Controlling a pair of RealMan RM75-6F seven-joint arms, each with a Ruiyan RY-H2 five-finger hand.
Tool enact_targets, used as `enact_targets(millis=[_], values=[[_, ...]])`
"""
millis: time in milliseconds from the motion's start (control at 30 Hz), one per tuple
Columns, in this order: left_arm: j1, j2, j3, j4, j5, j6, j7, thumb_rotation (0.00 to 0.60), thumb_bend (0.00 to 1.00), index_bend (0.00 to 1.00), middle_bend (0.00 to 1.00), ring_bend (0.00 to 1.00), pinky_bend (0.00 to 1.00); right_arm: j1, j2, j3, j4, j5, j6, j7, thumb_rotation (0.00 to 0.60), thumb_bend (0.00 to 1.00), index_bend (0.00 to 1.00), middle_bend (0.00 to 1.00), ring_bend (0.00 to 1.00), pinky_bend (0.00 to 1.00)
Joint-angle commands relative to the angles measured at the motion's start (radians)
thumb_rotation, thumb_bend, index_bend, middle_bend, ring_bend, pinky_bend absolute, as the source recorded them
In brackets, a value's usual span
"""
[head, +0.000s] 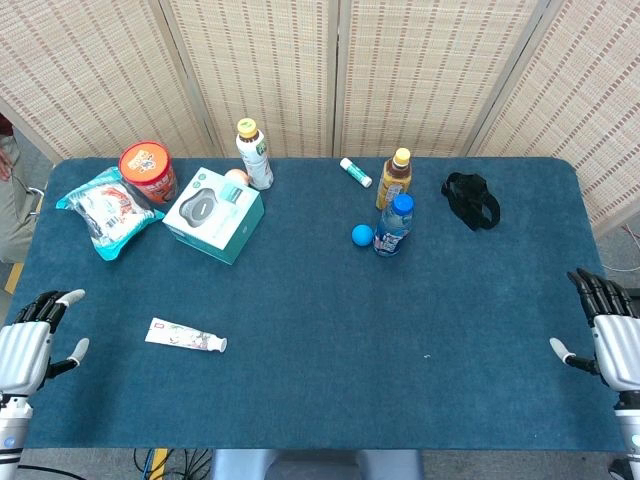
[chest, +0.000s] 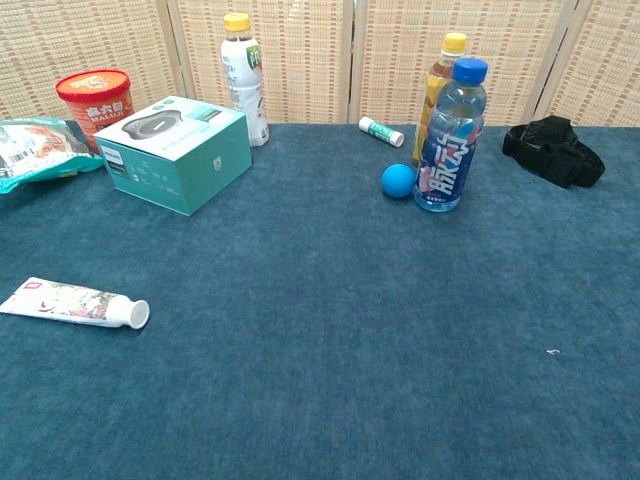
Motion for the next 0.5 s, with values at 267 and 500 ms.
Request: enact_targets(millis=[267, 500], values=[[-0.035, 0.008, 0.001, 0.016, 0.023, -0.050, -0.021, 0.600, 0.28, 0.19, 0.21, 0.14, 0.18, -0.009, 0.031, 0.033, -0.021, -0.036, 0.069, 0.020, 0.600, 0.15, 0.05, 0.07, 0.00, 0.08], [-0.128, 0.016, 0.011, 0.051, 0.087, -0.181, -0.071, 0.600, 0.24, 0.22, 0.21, 0.14, 0.18, -0.010, 0.059, 0.055, -0.039, -0.035, 0.090, 0.029, 0.600, 0.15, 0.05, 0.07, 0.00, 0.08]])
